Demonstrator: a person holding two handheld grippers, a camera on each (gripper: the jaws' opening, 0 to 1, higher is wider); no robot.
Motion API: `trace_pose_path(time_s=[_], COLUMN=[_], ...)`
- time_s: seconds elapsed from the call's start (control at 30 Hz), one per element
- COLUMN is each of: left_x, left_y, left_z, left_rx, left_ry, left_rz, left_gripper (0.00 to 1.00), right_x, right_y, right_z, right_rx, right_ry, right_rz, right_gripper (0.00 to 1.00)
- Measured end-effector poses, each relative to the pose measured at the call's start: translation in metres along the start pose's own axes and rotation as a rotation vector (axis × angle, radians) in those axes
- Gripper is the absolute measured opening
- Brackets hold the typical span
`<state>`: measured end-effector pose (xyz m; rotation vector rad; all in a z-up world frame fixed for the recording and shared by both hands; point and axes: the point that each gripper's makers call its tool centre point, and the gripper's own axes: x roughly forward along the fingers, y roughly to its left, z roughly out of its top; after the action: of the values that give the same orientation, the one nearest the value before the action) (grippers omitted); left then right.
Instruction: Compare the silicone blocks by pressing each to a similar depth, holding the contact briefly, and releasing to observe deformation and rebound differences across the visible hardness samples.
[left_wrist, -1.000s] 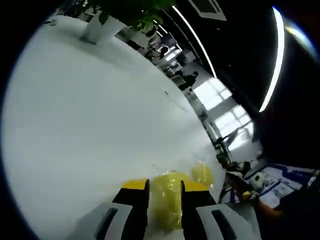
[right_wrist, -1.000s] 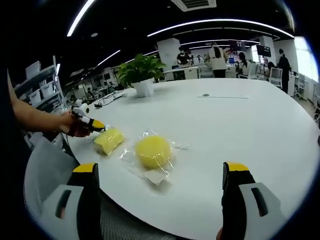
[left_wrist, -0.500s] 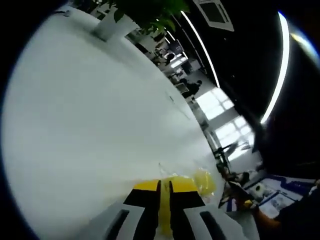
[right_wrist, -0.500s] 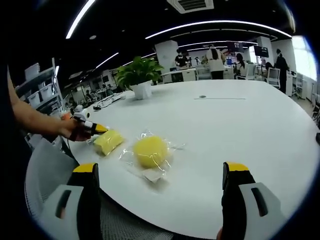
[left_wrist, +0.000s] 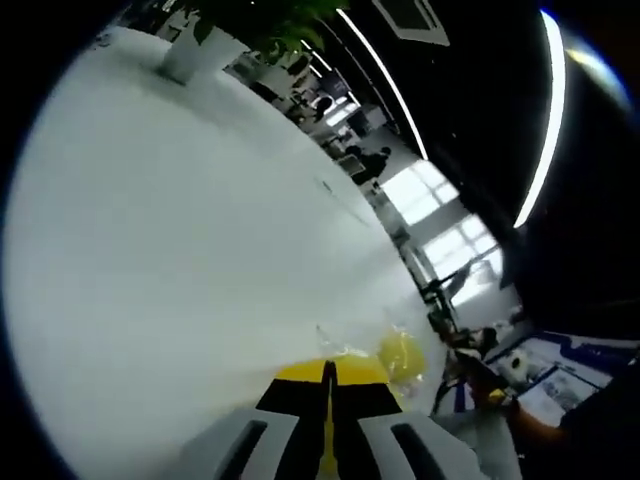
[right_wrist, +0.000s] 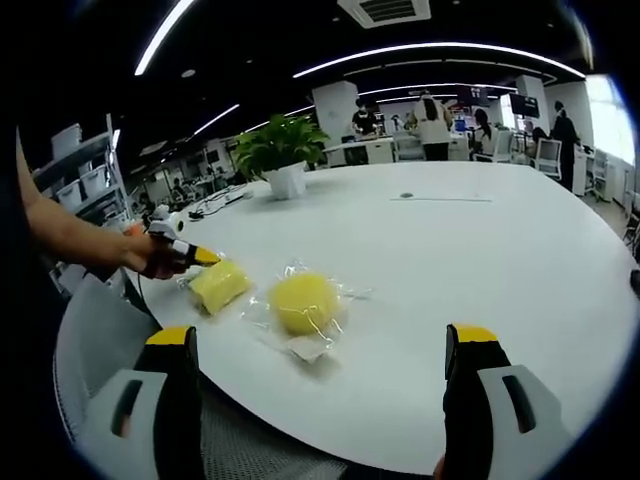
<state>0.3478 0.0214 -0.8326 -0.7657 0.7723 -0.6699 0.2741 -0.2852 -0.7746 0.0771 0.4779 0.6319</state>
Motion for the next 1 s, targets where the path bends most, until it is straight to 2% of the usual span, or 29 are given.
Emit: trace_pose_path(time_s=[0.13,0.2,0.23,0.3,0.43,0.53,0.6,0.7,0.73,0.8,1.0], left_x=[-0.006,-0.008,-0.009,-0.011,-0.013,-0.016,-0.019,-0.022,-0.022,-0.022,-0.025], left_y=[-0.002,-0.008,-0.009,-0.009,-0.018,-0.029,-0.041,-0.050,-0.056,-0.062,-0.081], left_z=[0.002,0.007,0.008,0.014,0.014,0.022,0.033,0.041,0.043,0.046,0.053], left_rx=[0.006,-0.035,-0.027,0.059,-0.006,0.008,0.050,0.104,0.144,0.167,0.353], left_ry=[-0.013,-0.037,-0.042,-0.075,-0.072,-0.082,-0.117,-0.128,-0.125,-0.122,-0.091], left_rz=[0.009,-0.030,-0.028,-0.007,-0.022,-0.031,-0.034,-0.036,-0.035,-0.031,0.003], left_gripper=[0.00,0.00,0.00,0.00,0.00,0.00,0.00,0.00,0.00,0.00,0.00], right_x=[0.001,0.003,0.004,0.005,0.009,0.012,0.012,0.015,0.016,0.016,0.018], right_y=[0.001,0.001,0.001,0.001,0.003,0.008,0.009,0.010,0.011,0.013,0.014], right_z=[0.002,0.003,0.004,0.007,0.011,0.011,0.012,0.015,0.016,0.018,0.023], right_rx=[-0.008,-0.012,-0.013,-0.015,-0.016,-0.027,-0.034,-0.032,-0.034,-0.035,-0.012], right_ry=[0.003,0.007,0.008,0.004,0.000,0.004,-0.003,-0.009,-0.009,-0.010,-0.032], right_rz=[0.008,0.011,0.012,0.014,0.020,0.033,0.034,0.040,0.042,0.048,0.054], right_gripper=[0.96,0.96,0.96,0.96,0.96,0.96,0.96,0.96,0.96,0.96,0.96])
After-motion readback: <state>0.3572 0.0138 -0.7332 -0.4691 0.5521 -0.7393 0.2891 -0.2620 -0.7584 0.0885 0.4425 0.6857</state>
